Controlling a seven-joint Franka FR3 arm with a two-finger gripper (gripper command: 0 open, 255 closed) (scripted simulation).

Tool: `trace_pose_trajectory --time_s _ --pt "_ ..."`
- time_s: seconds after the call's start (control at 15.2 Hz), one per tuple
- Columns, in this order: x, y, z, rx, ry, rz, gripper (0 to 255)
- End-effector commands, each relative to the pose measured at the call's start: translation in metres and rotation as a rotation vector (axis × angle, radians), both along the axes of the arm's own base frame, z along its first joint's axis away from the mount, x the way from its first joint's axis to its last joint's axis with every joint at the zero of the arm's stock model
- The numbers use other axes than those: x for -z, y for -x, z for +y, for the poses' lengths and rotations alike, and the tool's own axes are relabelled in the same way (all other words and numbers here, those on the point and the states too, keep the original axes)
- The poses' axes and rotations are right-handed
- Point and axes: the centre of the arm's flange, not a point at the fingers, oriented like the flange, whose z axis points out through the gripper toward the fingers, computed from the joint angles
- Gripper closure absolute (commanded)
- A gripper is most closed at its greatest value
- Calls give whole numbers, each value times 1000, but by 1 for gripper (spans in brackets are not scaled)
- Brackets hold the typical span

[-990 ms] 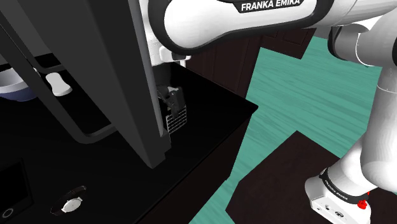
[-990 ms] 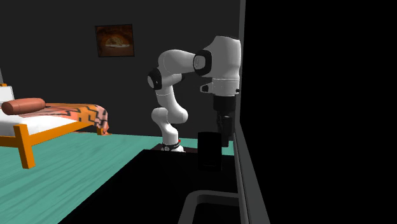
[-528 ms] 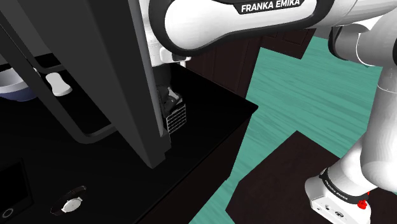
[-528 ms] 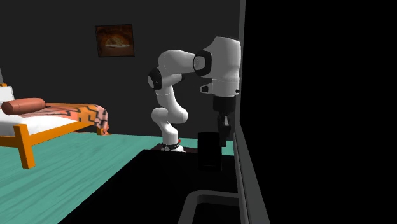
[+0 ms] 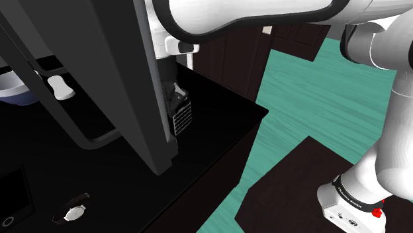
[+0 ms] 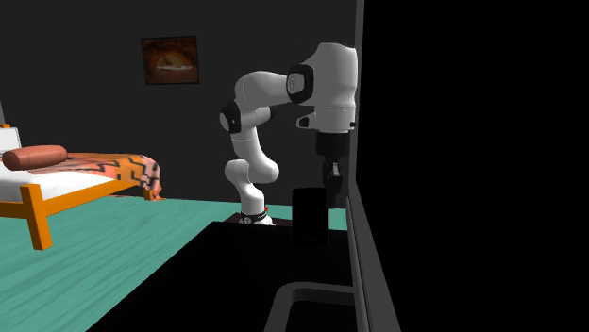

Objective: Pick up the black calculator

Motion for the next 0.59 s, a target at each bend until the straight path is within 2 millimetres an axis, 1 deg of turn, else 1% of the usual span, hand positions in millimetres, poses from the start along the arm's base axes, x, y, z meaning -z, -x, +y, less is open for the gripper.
trace_pose_trajectory --time_s 0.0,0.53 --pt "-10 0 1 0 0 0 255" --pt "-52 0 1 0 0 0 255"
